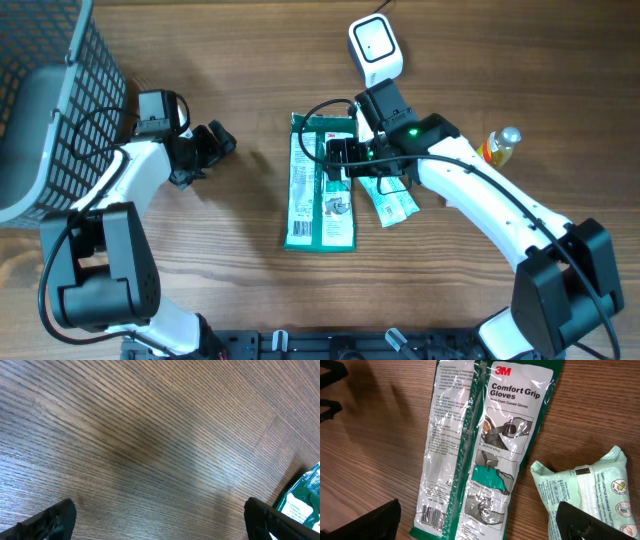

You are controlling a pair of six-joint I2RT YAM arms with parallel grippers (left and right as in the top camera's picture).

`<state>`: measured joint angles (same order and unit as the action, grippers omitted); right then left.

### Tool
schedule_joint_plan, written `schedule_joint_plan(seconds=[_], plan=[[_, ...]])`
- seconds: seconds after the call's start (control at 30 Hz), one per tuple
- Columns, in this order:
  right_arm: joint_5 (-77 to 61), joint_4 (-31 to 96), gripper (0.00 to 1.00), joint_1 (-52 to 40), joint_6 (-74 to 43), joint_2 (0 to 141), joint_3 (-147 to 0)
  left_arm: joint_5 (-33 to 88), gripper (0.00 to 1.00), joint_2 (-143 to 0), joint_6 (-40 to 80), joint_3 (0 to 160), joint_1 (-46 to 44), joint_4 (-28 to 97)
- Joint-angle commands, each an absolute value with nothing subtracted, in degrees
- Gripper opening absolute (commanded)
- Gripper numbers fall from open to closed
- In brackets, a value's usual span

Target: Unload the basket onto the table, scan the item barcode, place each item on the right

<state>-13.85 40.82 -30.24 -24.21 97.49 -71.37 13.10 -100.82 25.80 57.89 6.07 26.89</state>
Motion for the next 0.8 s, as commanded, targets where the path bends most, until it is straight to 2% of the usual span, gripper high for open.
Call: schedule_joint_plan(seconds=[0.0,0.77], plan=[[-12.84,40.51,1.0,-30.37,-24.18,98.04,-70.76,12.32,1.0,-99.7,25.76,58.85,6.61,26.74],[-12.84,40.51,1.0,-30.37,-24.18,95.94,-70.78,12.32,1.0,-99.7,25.76,58.85,6.61,26.74]])
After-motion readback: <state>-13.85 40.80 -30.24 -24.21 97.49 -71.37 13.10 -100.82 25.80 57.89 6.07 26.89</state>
